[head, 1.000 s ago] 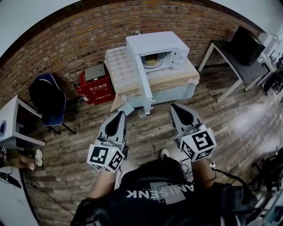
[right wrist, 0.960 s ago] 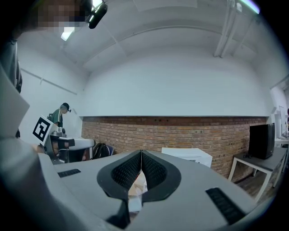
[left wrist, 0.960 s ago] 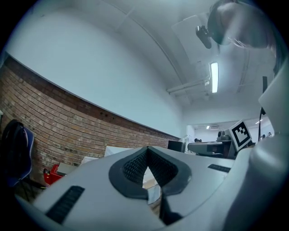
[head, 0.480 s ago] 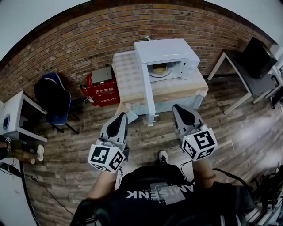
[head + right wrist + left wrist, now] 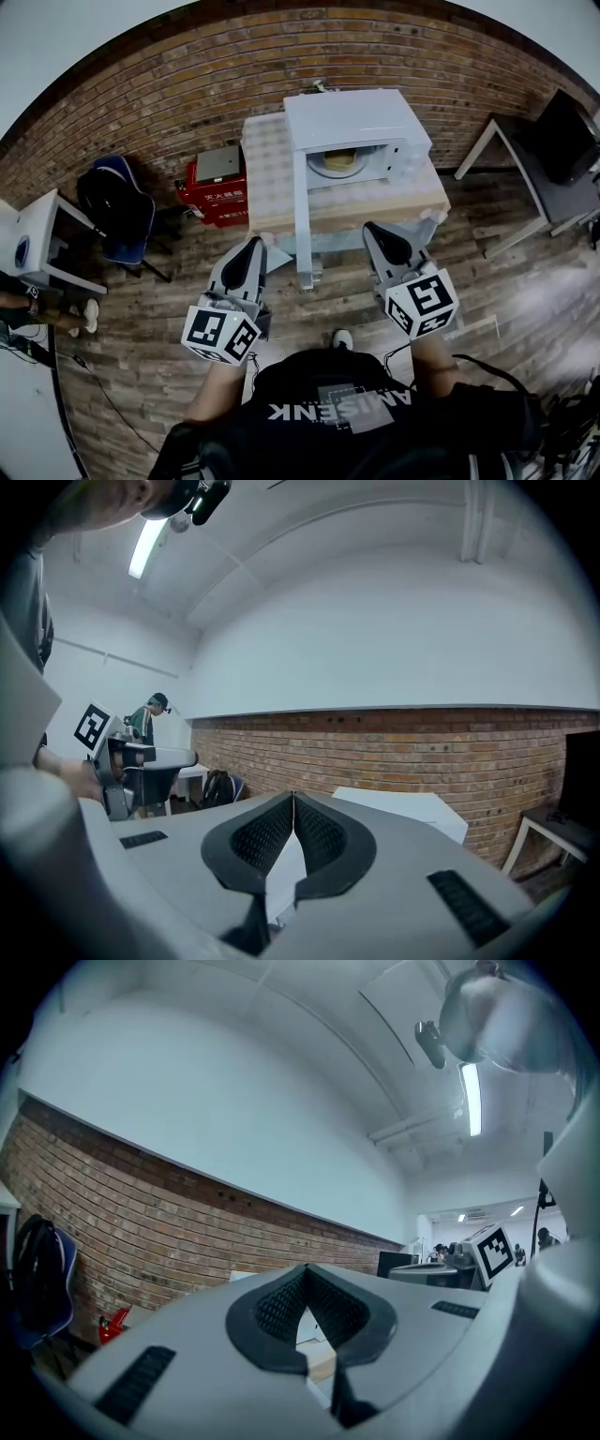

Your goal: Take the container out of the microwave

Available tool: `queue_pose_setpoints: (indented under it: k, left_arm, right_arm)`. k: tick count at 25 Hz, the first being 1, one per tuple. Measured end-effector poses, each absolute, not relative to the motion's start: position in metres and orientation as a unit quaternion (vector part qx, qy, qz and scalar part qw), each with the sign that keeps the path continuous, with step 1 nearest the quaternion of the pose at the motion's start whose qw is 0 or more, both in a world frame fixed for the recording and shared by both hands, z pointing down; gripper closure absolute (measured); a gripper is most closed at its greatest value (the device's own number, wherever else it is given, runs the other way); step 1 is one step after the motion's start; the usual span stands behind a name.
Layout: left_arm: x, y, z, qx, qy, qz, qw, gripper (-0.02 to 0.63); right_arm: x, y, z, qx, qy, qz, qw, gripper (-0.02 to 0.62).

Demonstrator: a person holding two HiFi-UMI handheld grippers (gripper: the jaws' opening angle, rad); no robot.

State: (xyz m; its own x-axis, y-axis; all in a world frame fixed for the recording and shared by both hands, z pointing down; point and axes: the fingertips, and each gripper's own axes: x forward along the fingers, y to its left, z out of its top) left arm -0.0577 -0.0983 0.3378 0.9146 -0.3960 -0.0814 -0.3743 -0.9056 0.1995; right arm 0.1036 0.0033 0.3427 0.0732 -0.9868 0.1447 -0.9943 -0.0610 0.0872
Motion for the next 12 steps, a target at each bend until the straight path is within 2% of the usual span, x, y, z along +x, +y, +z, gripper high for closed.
queue_pose_setpoints:
  k: [12]
  left_arm:
    - [0.028, -0.113, 0.343, 0.966, -0.238, -0.042, 0.089, 0.595]
  right_arm:
    - [0.201, -0.006, 0.35, 0.707, -0.703, 0.036, 0.064, 0.554]
